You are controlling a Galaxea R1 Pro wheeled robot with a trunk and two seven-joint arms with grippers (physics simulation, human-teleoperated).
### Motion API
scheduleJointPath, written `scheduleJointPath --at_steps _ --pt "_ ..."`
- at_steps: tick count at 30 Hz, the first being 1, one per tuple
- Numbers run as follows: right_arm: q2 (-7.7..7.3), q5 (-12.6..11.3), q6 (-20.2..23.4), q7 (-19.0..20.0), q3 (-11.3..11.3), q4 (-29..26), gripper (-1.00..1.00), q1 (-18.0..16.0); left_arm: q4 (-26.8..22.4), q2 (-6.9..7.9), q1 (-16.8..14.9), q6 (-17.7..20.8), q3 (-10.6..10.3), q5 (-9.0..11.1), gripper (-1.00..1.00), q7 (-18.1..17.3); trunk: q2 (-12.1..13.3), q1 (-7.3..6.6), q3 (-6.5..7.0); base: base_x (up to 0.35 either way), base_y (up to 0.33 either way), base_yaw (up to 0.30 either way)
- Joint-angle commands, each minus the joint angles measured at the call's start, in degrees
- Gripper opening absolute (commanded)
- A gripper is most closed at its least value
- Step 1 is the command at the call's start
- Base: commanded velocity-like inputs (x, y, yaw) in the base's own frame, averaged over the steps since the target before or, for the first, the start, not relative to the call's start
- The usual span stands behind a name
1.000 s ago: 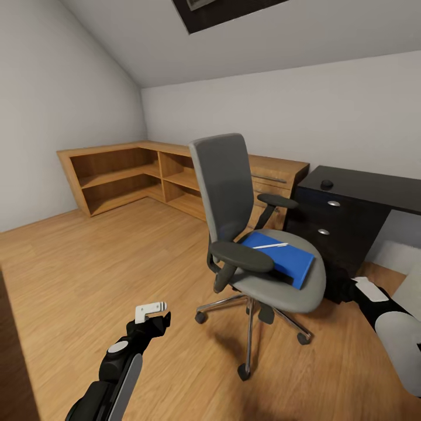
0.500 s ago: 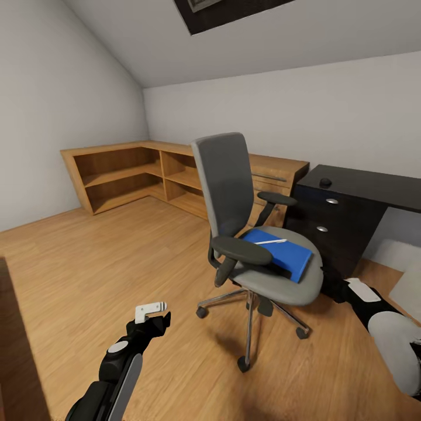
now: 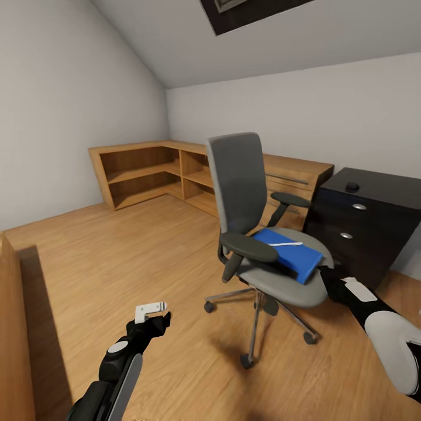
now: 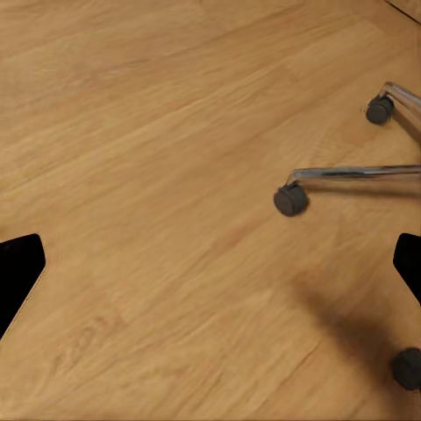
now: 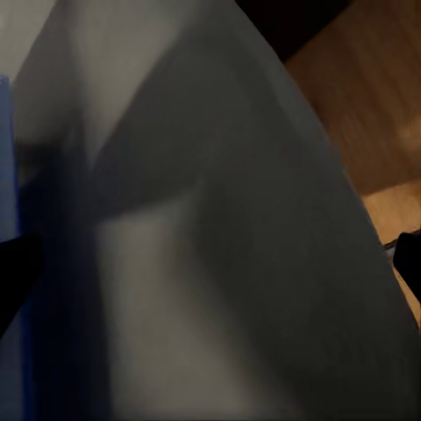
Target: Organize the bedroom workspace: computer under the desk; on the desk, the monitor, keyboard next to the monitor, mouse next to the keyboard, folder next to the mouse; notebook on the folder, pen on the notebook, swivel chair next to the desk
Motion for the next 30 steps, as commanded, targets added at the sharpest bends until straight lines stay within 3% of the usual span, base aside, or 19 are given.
scheduleJointPath --at_steps 1,18,23,30 --pt "0.04 -1.01 0.26 -0.44 0.5 -0.03 1.0 0.05 -0.05 0.0 -0.05 0.18 -0.1 0.6 1.0 0.53 -0.01 0.0 -0.06 0.0 0.0 0.214" --pt "0.19 -0.84 0.26 -0.52 0.5 -0.11 1.0 0.05 0.0 -0.14 -0.05 -0.11 -0.37 0.6 1.0 0.55 -0.01 0.0 -0.34 0.007 0.0 0.239" --pt "0.14 -0.84 0.26 -0.46 0.5 -0.12 1.0 0.05 0.01 -0.17 -0.05 -0.11 -0.44 0.6 1.0 0.55 -0.01 0.0 -0.47 0.219 0.0 0.229" --pt "0.13 -0.84 0.26 -0.51 0.5 -0.27 1.0 0.05 0.09 -0.17 -0.05 -0.01 -0.45 0.6 1.0 0.55 -0.01 0.0 -0.51 0.184 0.0 0.033"
